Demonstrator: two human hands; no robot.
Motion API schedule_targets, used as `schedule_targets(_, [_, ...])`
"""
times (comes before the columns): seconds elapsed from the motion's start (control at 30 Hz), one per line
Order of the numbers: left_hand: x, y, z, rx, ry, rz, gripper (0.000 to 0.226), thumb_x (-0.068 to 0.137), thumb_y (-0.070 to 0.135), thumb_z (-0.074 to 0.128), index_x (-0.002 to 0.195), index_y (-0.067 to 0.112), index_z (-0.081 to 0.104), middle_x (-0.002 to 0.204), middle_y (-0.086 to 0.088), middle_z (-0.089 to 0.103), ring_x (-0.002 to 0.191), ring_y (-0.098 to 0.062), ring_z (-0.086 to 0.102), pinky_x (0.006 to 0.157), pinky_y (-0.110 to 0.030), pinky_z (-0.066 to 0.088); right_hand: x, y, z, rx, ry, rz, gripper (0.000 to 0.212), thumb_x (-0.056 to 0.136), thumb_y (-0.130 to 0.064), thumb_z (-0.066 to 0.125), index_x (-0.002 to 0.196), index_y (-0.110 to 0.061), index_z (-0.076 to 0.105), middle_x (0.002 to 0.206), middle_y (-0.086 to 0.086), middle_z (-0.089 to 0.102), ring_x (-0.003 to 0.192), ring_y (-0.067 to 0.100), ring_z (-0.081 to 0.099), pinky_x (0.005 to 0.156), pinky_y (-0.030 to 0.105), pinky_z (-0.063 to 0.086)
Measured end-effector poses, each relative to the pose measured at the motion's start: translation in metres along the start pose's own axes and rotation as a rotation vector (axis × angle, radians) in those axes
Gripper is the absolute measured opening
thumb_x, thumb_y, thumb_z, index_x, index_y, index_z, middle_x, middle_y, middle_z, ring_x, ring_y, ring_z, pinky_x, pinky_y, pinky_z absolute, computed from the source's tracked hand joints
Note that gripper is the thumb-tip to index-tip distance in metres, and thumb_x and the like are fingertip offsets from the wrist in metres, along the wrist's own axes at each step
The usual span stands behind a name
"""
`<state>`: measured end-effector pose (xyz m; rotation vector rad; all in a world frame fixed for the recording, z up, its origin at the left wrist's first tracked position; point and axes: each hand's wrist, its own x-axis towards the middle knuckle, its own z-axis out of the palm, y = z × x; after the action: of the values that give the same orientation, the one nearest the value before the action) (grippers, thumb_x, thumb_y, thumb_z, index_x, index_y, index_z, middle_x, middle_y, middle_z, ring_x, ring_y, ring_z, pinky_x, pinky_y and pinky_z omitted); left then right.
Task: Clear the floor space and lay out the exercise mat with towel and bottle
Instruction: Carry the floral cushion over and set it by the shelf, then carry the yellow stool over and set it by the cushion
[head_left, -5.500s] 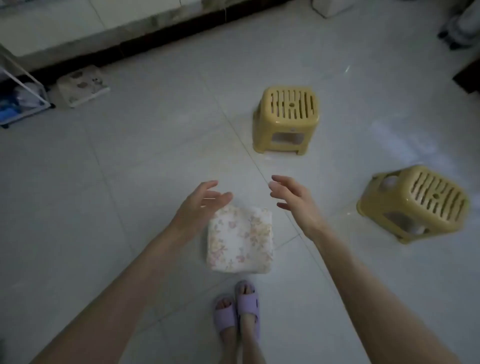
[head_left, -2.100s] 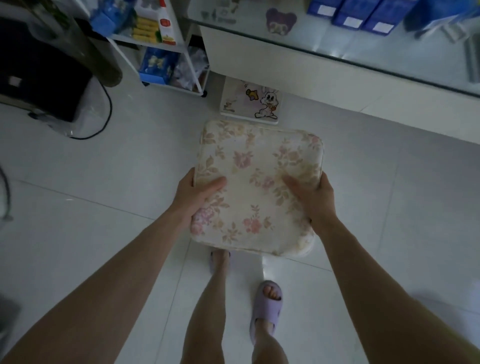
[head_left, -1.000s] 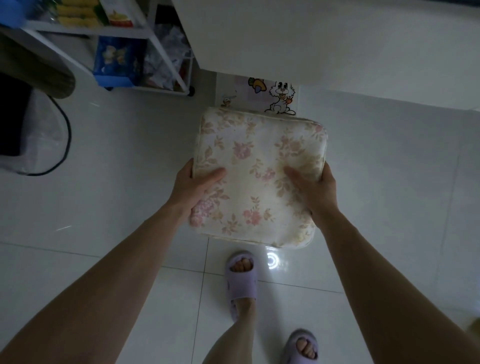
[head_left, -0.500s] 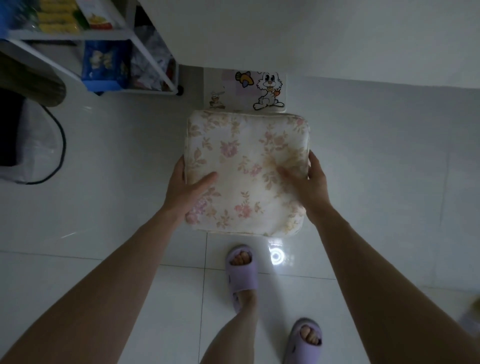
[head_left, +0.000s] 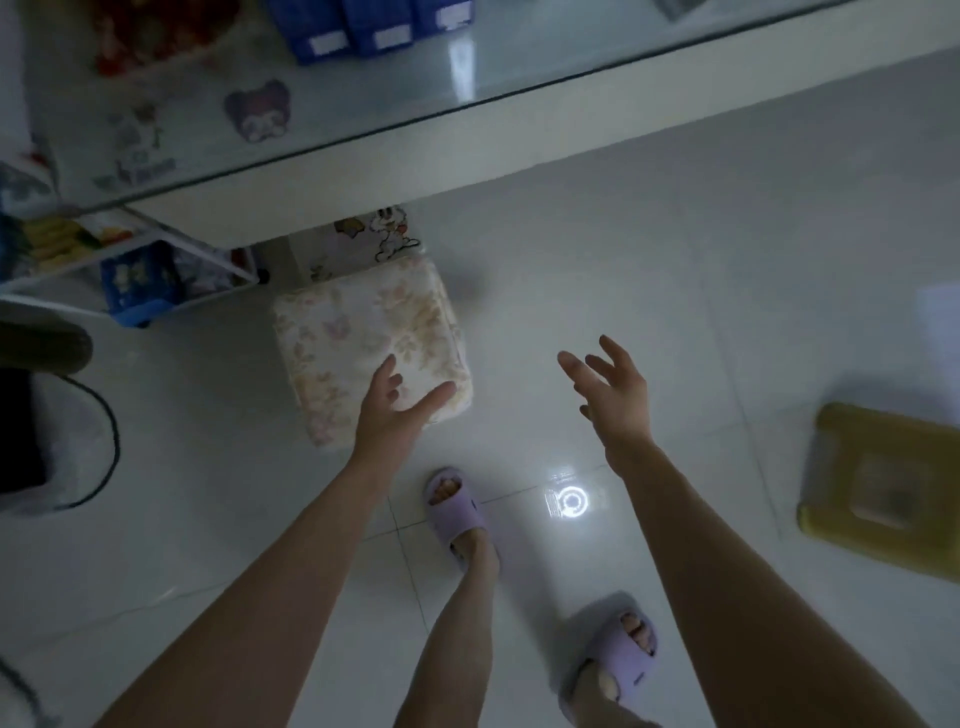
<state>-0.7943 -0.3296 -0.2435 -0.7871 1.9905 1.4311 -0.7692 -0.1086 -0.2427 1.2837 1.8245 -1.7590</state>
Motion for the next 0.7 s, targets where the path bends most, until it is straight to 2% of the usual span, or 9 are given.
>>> schedule_targets(0.13, [-0.045,0.021,0.065,0.091,-0.110,0.071,0.082,0.077,0.035,0.075,0.146,0.022,0.032,0.140,-0.002,0.043,0.128,-0.015,0.042,0.096,-0.029,0.037,-0.029,0.002,-0.084,0.105,0.101,-0.019,0.088,0.062,-0.056,0.073,0.141,-0.029,0.043,0.129,-0.002,0.053,0.120,0.023,0.056,0.105,0.049,0.043])
schedule_targets(0.27, [-0.089,0.027,0.132,0.147,-0.191,0.136,0.081,0.078,0.035,0.075,0.145,0.021,0.032,0.141,-0.003,0.044,0.125,-0.014,0.043,0.097,-0.028,0.037,-0.053,0.024,-0.164,0.182,0.174,-0.016,0.088,0.062,-0.057,0.072,0.140,-0.031,0.043,0.133,0.000,0.054,0.119,0.024,0.057,0.104,0.049,0.044])
schedule_targets(0.43, [-0.157,0.009,0.229,0.242,-0.297,0.187,0.084,0.075,0.040,0.075,0.145,0.024,0.031,0.140,-0.004,0.044,0.125,-0.014,0.043,0.099,-0.028,0.037,-0.092,0.068,-0.276,0.273,0.273,-0.002,0.095,0.055,-0.062,0.073,0.139,-0.029,0.044,0.131,0.001,0.056,0.117,0.023,0.059,0.103,0.049,0.045])
schedule_targets(0.6, [-0.233,-0.013,0.333,0.311,-0.368,0.223,0.082,0.078,0.036,0.075,0.145,0.022,0.031,0.140,-0.006,0.045,0.124,-0.013,0.044,0.096,-0.025,0.037,-0.121,0.118,-0.392,0.369,0.353,-0.001,0.089,0.060,-0.056,0.074,0.140,-0.028,0.044,0.130,0.002,0.058,0.115,0.022,0.060,0.102,0.047,0.046])
schedule_targets(0.7, [-0.264,-0.023,0.384,0.337,-0.408,0.236,0.081,0.078,0.032,0.075,0.145,0.019,0.032,0.139,-0.008,0.045,0.124,-0.015,0.045,0.094,-0.025,0.037,-0.133,0.141,-0.446,0.374,0.409,0.006,0.095,0.056,-0.063,0.073,0.139,-0.029,0.044,0.126,-0.001,0.061,0.114,0.019,0.061,0.102,0.048,0.047])
